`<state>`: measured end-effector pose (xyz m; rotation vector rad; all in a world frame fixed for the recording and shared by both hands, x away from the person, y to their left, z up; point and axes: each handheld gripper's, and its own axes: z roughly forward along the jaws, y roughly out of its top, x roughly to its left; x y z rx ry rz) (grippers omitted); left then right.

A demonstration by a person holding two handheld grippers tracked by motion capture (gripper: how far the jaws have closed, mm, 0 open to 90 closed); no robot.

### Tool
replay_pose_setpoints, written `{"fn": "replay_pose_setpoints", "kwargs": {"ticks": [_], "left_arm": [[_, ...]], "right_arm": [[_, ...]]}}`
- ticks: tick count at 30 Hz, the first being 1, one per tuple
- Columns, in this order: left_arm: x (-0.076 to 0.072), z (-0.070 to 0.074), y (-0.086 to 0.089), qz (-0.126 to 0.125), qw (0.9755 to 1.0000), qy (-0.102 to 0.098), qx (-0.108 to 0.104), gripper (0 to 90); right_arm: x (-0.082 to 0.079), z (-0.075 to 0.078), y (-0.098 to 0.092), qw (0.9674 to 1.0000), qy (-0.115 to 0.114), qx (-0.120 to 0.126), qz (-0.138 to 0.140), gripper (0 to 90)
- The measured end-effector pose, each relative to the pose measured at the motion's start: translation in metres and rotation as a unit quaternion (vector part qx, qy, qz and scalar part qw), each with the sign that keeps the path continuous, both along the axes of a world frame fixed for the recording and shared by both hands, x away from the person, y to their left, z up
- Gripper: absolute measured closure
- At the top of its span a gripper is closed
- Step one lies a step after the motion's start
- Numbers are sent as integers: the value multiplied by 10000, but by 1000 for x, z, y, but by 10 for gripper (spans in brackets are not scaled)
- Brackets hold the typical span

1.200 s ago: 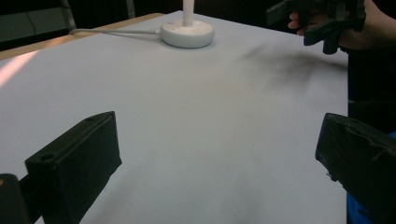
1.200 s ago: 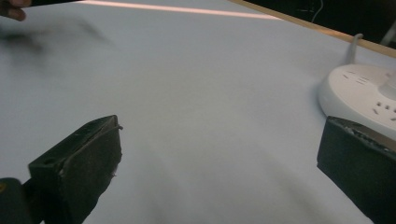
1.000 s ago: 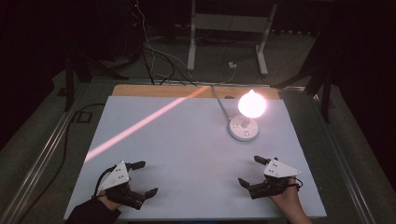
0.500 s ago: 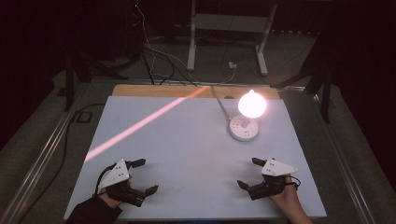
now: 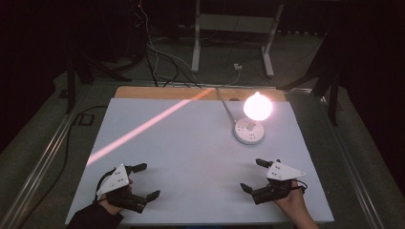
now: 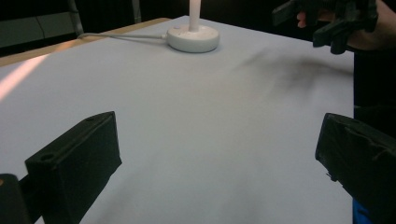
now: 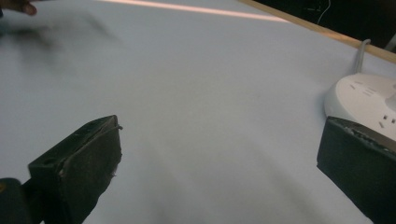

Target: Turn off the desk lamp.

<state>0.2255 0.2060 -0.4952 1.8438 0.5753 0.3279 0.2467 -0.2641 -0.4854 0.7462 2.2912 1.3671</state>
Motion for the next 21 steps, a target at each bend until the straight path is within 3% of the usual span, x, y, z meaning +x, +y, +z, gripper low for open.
{"fn": "replay_pose_setpoints", "kwargs": {"ticks": [5, 9, 16, 21], "left_arm": [[0, 0, -1, -23, 10000, 8, -12, 6], [-1, 0, -1, -38, 10000, -5, -3, 6], [-1, 1, -1, -24, 10000, 18, -16, 6], [-1, 1, -1, -22, 10000, 18, -33, 6]], "right_arm": [[2, 10, 0, 9997, 6, 262, -10, 0], [4, 16, 1, 9997, -142, 198, -100, 0], [13, 24, -1, 9987, -49, 458, -222, 0], [19, 27, -4, 9985, -122, 394, -349, 0]]}}
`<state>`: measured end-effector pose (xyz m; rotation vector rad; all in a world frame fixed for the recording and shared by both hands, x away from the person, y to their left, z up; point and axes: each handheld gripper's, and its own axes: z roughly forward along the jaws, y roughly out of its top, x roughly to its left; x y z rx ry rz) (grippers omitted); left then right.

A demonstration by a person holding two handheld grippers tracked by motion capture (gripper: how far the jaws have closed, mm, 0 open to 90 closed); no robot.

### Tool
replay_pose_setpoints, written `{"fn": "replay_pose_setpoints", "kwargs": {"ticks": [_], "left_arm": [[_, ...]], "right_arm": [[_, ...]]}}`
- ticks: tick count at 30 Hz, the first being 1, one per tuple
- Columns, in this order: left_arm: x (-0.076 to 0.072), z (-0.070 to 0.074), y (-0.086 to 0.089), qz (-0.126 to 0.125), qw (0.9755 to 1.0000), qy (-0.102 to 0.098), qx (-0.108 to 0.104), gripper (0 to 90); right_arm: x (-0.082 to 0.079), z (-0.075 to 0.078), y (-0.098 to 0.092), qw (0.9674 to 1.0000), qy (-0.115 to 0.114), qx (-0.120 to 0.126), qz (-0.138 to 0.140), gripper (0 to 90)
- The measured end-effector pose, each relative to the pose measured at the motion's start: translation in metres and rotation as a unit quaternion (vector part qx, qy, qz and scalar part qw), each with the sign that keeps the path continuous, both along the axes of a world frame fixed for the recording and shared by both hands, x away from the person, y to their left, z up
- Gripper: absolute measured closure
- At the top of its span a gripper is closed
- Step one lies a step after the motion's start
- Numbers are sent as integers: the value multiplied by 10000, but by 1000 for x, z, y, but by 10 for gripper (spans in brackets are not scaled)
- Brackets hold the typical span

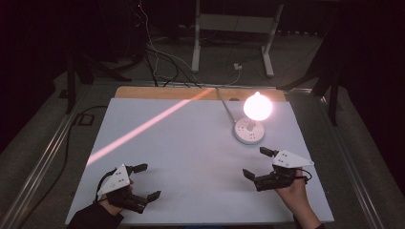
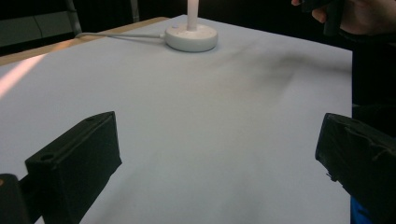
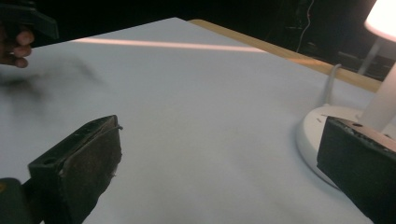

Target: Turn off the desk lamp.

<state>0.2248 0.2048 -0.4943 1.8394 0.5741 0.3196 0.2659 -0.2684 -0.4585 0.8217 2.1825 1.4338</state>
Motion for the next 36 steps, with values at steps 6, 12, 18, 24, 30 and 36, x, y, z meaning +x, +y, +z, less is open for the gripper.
{"fn": "replay_pose_setpoints", "kwargs": {"ticks": [6, 12, 18, 24, 30, 36], "left_arm": [[0, 0, 1, 17, 10000, -3, -2, 6], [0, 0, 0, 13, 10000, 8, 19, 6], [0, 0, 1, 15, 10000, 13, 20, 6], [0, 0, 1, 23, 10000, 17, 28, 6], [0, 0, 1, 25, 10000, 18, 32, 6], [0, 0, 1, 60, 10000, 14, 25, 6]], "right_arm": [[7, 2, -5, 9999, -57, -17, -156, 0], [15, 4, -10, 9993, -133, -139, -331, 0], [24, 2, -16, 9975, -168, -215, -659, 0], [37, 1, -24, 9955, -73, -138, -935, 0], [52, -2, -34, 9931, 6, -152, -1166, 0], [67, -5, -40, 9896, -22, -263, -1414, 0]]}}
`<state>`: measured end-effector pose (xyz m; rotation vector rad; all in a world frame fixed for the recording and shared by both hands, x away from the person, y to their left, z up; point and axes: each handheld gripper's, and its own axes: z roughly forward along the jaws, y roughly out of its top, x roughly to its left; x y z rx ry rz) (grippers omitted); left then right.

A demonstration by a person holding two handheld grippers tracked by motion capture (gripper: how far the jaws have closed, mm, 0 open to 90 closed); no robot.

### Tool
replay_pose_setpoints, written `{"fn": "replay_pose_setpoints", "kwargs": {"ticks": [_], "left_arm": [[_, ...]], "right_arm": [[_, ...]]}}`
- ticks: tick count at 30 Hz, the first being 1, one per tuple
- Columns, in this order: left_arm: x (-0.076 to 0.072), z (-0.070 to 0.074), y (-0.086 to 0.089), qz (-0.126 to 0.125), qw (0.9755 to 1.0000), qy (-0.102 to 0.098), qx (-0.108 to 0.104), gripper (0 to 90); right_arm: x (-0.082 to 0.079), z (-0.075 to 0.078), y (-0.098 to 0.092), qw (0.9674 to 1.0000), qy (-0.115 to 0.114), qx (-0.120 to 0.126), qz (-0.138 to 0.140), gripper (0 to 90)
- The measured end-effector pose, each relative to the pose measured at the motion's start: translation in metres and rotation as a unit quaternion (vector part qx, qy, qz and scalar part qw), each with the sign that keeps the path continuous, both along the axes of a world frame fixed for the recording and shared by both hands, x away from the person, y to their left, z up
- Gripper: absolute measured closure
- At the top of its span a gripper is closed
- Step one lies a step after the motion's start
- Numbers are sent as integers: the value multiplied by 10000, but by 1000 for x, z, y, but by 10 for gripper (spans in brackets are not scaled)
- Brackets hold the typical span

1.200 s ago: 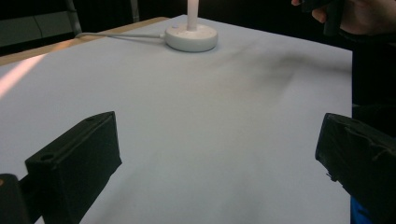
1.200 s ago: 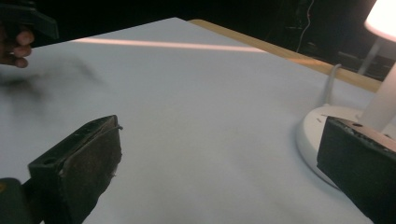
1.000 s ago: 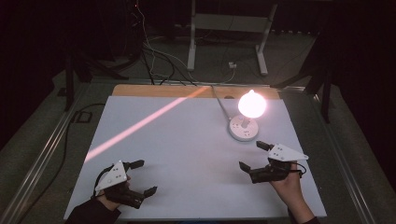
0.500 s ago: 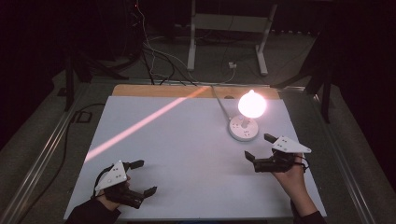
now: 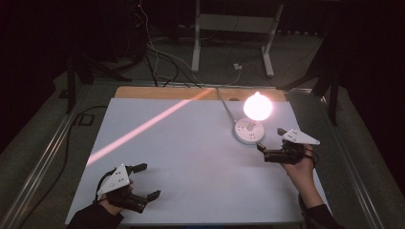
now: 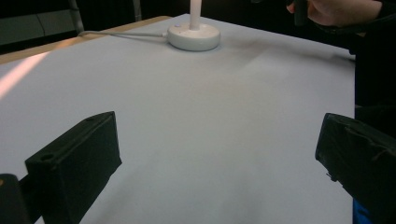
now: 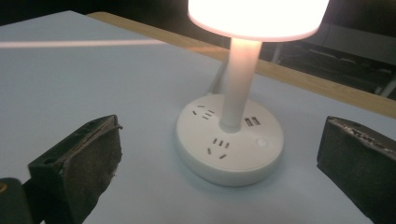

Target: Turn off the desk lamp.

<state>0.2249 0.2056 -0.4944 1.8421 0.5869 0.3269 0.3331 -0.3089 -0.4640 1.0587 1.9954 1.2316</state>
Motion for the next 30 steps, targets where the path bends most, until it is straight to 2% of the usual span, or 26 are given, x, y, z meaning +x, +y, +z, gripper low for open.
{"fn": "replay_pose_setpoints", "kwargs": {"ticks": [7, 8, 14, 16, 18, 19, 21, 23, 24, 30], "left_arm": [[0, 0, -1, -14, 10000, 5, 23, 6], [0, 0, -1, -18, 10000, 5, 22, 6], [0, 0, -1, -30, 10000, -5, 14, 6], [0, 0, -1, -28, 10000, 1, 22, 6], [0, 0, -1, -26, 10000, -3, 20, 6], [0, 0, -1, -26, 10000, -3, 20, 6], [0, 0, -1, -31, 10000, -5, 22, 6], [0, 0, 0, -25, 10000, 6, 23, 6], [0, 0, -1, -21, 10000, 6, 23, 6], [0, 0, -1, -26, 10000, 0, 35, 6]], "right_arm": [[19, -2, -4, 9997, -5, 24, -235, 1], [22, -3, -5, 9996, 6, 12, -267, 41], [37, -10, -5, 9991, 39, -46, -426, 75], [41, -12, -5, 9987, 70, -79, -498, 169], [45, -14, -6, 9984, 97, -4, -559, 182], [47, -14, -6, 9981, 148, 31, -591, 238], [50, -15, -6, 9979, 167, 6, -629, 270], [54, -16, -5, 9973, 219, -47, -702, 350], [54, -16, -5, 9973, 219, -47, -702, 350], [65, -25, -5, 9945, 477, -80, -923, 503]]}}
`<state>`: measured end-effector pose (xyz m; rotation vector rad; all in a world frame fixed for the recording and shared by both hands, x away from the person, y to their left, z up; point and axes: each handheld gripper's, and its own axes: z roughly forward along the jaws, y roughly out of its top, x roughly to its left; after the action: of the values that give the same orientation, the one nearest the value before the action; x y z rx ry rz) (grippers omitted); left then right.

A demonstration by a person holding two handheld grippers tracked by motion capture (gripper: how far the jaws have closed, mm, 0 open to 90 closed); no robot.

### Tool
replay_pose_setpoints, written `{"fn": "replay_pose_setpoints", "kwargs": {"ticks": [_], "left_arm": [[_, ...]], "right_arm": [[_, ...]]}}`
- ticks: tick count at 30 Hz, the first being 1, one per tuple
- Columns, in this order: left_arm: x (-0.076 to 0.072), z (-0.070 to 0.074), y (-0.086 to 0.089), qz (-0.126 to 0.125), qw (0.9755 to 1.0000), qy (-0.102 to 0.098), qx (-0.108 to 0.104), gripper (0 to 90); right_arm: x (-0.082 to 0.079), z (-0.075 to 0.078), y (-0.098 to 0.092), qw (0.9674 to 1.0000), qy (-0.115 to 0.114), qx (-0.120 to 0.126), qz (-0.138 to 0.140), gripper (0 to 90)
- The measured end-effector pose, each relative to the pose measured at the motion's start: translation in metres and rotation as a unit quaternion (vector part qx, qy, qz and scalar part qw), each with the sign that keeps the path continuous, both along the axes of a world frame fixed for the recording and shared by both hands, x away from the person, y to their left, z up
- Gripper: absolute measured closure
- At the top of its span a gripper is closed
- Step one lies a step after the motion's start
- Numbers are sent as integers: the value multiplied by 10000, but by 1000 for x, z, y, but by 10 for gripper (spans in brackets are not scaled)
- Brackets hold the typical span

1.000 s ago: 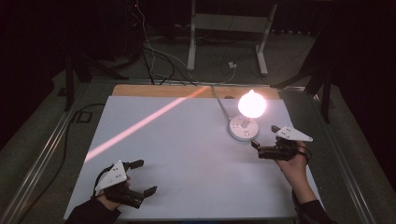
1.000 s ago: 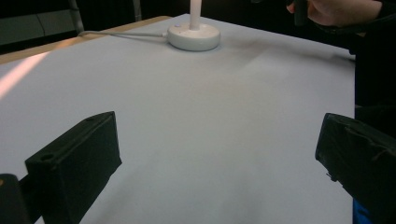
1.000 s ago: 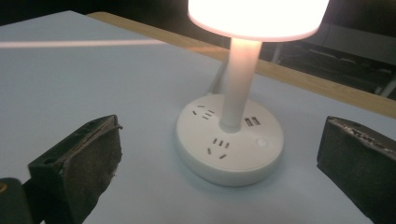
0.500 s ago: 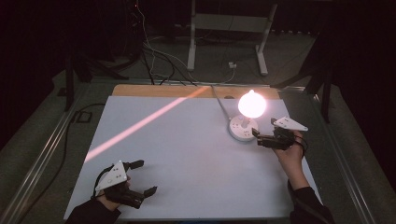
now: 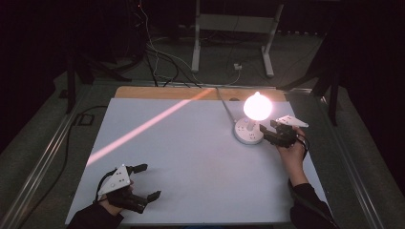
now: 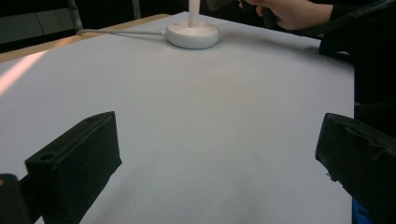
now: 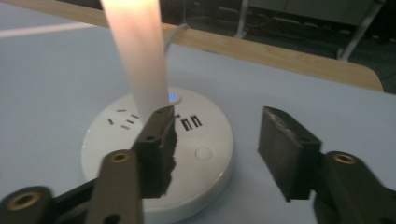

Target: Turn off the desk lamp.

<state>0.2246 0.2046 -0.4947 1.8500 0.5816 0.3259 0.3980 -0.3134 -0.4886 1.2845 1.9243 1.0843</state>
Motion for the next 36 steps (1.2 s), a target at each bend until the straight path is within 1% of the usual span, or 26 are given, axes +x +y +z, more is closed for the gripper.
{"fn": "replay_pose_setpoints", "kwargs": {"ticks": [1, 2, 3, 4, 8, 9, 10, 14, 15, 16, 18, 20, 24, 28, 32, 36], "left_arm": [[0, 0, 0, -3, 10000, -6, -1, 6], [0, 0, 0, -8, 10000, -4, 1, 6], [0, 0, 0, -9, 10000, 11, -6, 6], [0, 0, 0, -9, 10000, 11, -6, 6], [0, 0, 0, -34, 10000, 7, 27, 6], [0, 0, 0, -28, 10000, 20, 4, 6], [0, 0, 0, -28, 10000, 20, 4, 6], [0, -1, 0, -30, 10000, 15, 23, 6], [1, 0, 0, -26, 10000, 14, 15, 6], [1, -1, 0, -18, 10000, 21, 10, 6], [0, -1, 0, -23, 10000, 11, 36, 6], [1, -1, -1, -22, 10000, 17, 25, 6], [1, -1, -1, -19, 10000, 20, 45, 6], [0, -1, -1, -33, 10000, 14, 20, 6], [0, -1, -1, -30, 10000, 7, 8, 6], [0, -1, -1, -41, 10000, 3, 41, 6]], "right_arm": [[1, -1, 0, 10000, 35, 29, -24, 523], [1, -1, 0, 10000, 35, 29, -24, 523], [3, -2, 0, 9999, 105, 17, -65, 581], [4, -2, 0, 9999, 145, 40, -63, 592], [8, -7, 3, 9995, 294, -123, -39, 698], [9, -7, 4, 9993, 346, -143, -45, 747], [9, -8, 4, 9992, 378, -153, -52, 777], [13, -10, 5, 9988, 421, -217, -133, 845], [13, -10, 5, 9988, 421, -217, -133, 845], [15, -12, 5, 9985, 515, -113, -135, 865], [17, -14, 6, 9982, 574, -82, -139, 879], [17, -15, 8, 9982, 580, -93, -143, 887], [19, -15, 9, 9982, 578, 38, -161, 893], [20, -15, 13, 9981, 615, 9, -87, 894], [20, -17, 14, 9982, 598, -48, -100, 895], [19, -19, 12, 9984, 544, 5, -127, 895]]}}
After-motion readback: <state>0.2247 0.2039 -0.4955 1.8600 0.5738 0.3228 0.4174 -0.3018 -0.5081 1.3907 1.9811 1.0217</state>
